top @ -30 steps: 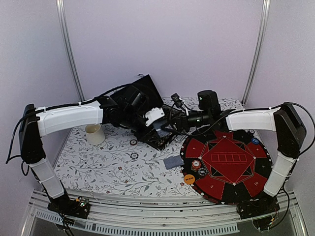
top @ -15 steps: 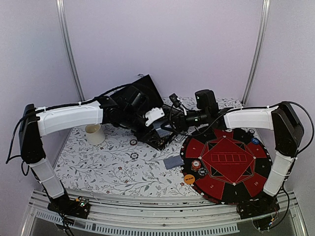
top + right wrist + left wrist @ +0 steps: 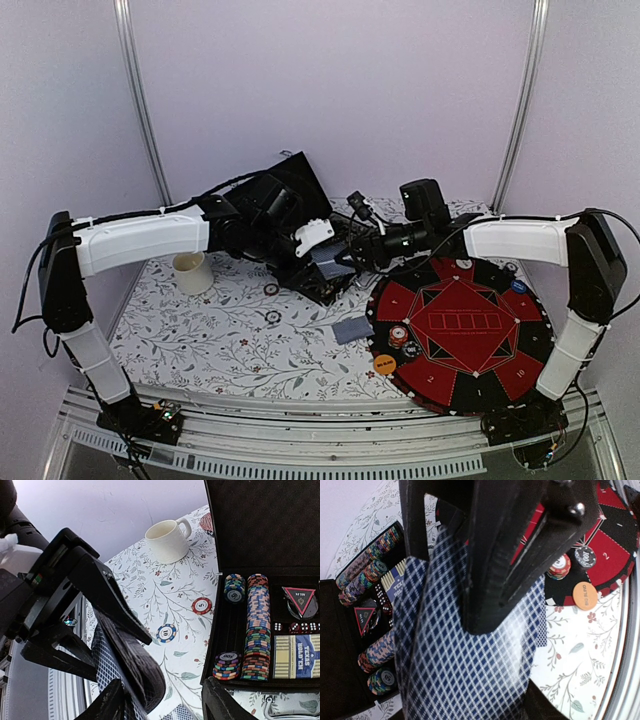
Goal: Distribute texas hold em gaming equipment
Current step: Pick up the poker card from the face-down deck piles, then distribute the poker card in the small blind area, then pick up the poker card from the face-down deck piles.
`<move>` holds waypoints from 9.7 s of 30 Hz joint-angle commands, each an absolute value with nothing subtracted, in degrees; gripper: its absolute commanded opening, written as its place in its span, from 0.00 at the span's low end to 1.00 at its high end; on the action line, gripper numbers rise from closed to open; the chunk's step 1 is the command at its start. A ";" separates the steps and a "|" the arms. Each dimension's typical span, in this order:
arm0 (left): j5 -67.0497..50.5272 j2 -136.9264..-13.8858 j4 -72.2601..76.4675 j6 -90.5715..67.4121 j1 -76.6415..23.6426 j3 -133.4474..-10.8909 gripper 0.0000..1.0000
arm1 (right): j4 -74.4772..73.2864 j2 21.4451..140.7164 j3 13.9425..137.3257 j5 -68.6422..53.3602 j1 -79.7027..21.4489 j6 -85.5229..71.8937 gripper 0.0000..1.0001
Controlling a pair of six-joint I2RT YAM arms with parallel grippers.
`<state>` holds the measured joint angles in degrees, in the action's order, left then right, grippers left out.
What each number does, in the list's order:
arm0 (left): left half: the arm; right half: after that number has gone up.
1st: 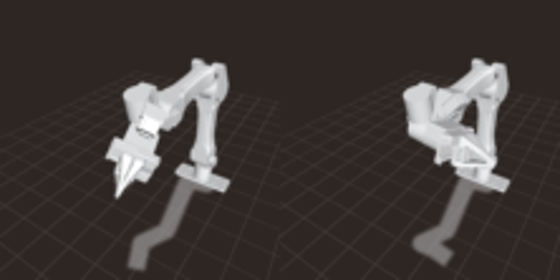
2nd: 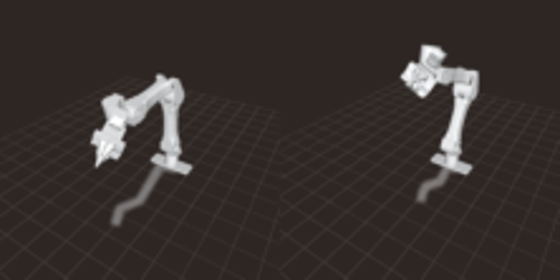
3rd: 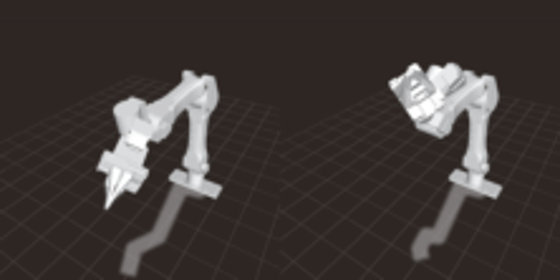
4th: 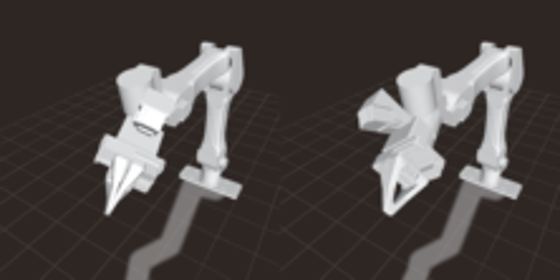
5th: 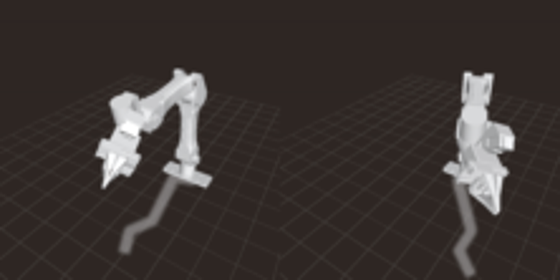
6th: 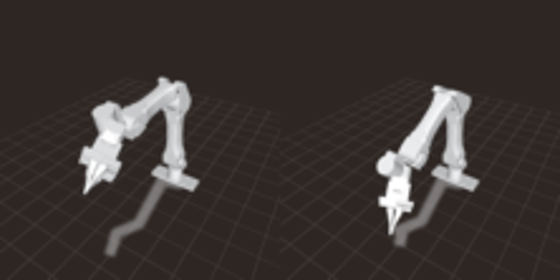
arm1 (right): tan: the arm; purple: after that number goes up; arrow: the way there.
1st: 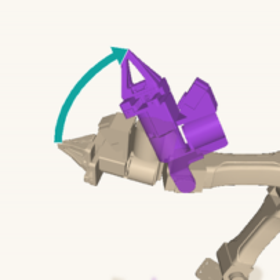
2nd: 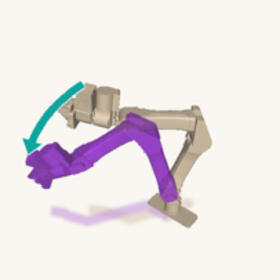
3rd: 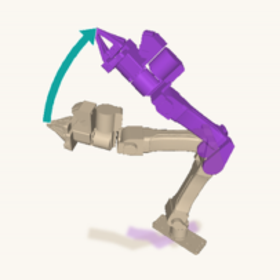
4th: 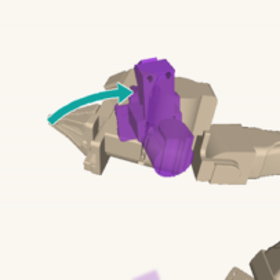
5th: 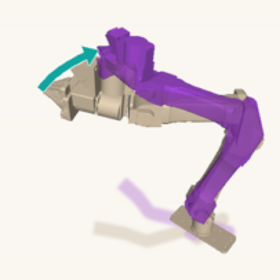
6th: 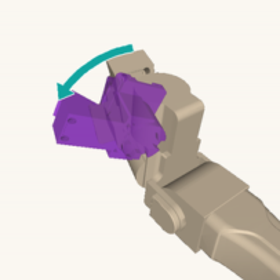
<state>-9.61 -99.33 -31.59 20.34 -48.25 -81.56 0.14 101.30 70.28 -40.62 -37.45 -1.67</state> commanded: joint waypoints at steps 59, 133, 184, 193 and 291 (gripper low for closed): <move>-10.49 -98.49 -30.23 20.99 -47.57 -81.04 0.51 | -22.70 80.84 71.88 -39.87 -26.10 6.53 0.02; -14.19 -97.47 -29.64 21.32 -44.95 -79.71 0.51 | -23.51 96.92 59.26 21.14 -0.68 71.87 0.01; -13.28 -97.43 -29.81 21.43 -44.55 -79.37 0.51 | -8.86 110.46 64.09 17.57 -1.43 92.36 0.14; -13.27 -97.26 -29.80 21.36 -44.55 -79.37 0.51 | -5.82 108.33 64.40 20.85 -1.47 92.44 0.41; -12.57 -96.66 -29.18 20.74 -44.59 -79.48 0.50 | -13.39 99.66 78.08 -38.13 -37.53 -5.93 0.03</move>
